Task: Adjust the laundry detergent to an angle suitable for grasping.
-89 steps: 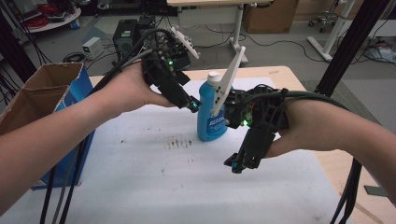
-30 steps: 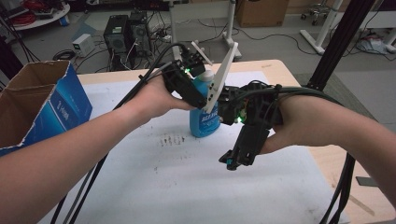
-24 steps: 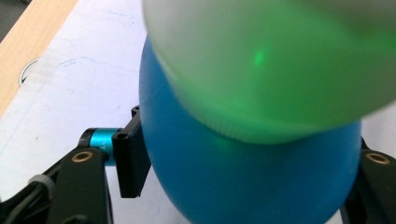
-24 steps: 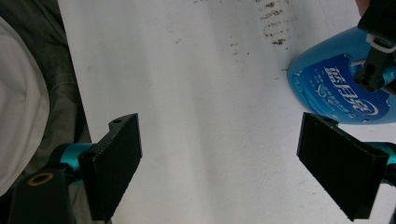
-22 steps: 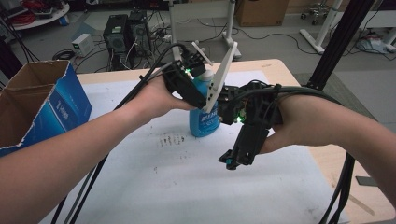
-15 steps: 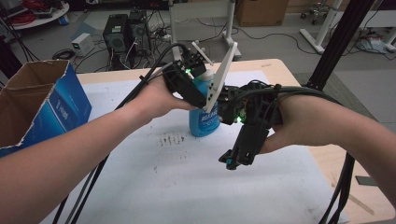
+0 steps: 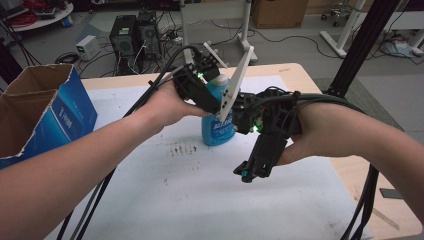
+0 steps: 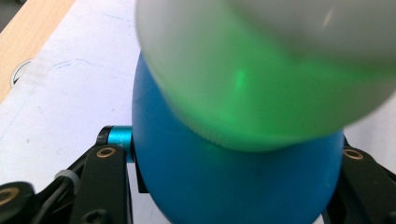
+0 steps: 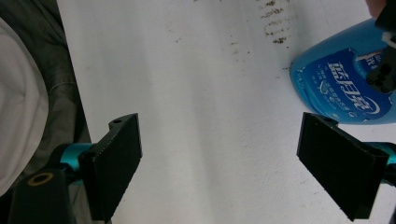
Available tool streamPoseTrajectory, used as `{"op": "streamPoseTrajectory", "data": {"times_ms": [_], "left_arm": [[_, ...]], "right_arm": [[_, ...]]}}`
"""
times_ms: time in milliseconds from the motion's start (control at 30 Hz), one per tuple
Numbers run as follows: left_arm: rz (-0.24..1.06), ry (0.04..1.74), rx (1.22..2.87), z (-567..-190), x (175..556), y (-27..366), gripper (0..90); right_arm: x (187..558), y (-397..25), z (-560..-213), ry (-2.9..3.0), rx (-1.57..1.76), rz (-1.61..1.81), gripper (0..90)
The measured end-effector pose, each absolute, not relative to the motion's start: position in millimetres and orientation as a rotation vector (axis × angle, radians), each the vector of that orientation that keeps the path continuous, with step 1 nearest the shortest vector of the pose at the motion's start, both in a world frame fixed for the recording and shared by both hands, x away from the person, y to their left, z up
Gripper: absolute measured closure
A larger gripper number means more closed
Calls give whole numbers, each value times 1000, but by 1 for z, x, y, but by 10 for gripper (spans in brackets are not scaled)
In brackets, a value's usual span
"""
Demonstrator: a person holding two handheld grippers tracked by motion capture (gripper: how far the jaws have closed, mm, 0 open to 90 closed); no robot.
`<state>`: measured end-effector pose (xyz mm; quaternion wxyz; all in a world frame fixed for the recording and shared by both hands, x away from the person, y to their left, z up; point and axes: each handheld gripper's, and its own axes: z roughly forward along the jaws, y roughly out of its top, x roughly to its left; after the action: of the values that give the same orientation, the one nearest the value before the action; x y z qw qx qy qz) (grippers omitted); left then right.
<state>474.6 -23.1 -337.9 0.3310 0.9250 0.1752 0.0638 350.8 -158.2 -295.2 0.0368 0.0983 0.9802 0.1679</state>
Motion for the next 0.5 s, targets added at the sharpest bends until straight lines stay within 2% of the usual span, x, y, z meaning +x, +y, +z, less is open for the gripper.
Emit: {"op": "streamPoseTrajectory", "data": {"times_ms": [233, 500], "left_arm": [[191, 421, 2427, -336, 472, -23, 435], [204, 369, 2395, -316, 469, -6, 437]], "right_arm": [[351, -159, -295, 3006, 301, 516, 132], [350, -159, -293, 3005, 302, 527, 132]]}}
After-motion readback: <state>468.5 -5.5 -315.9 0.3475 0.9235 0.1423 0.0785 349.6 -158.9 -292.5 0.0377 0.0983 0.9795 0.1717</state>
